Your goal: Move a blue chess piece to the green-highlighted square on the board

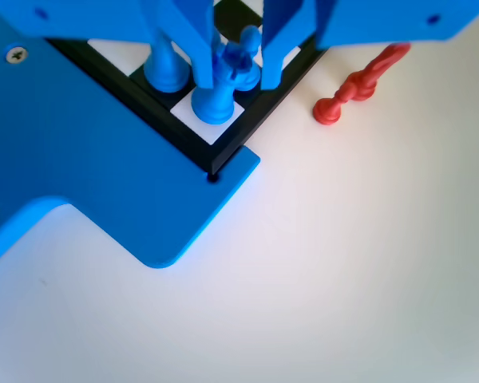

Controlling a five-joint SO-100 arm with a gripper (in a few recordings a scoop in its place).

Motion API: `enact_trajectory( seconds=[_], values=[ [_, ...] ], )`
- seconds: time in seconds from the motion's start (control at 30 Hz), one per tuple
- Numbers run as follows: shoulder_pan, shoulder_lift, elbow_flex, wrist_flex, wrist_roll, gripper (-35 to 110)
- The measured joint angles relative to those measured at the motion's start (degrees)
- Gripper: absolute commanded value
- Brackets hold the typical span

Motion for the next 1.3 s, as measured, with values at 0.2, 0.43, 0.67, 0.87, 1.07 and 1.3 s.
enact_trajectory(
  seconds=[0.2,0.43,0.67,0.87,1.07,1.3],
  values=[
    [0.0,0.0,1.6,-2.2,0.0,9],
    [0.0,0.0,3.6,-4.7,0.0,9],
    [-0.4,0.0,5.0,-5.9,0.0,8],
    [-1.2,0.0,5.1,-6.8,0.0,3],
    [-1.2,0.0,5.1,-6.8,0.0,1],
    [-0.3,0.0,5.0,-5.8,0.0,1]
  ],
)
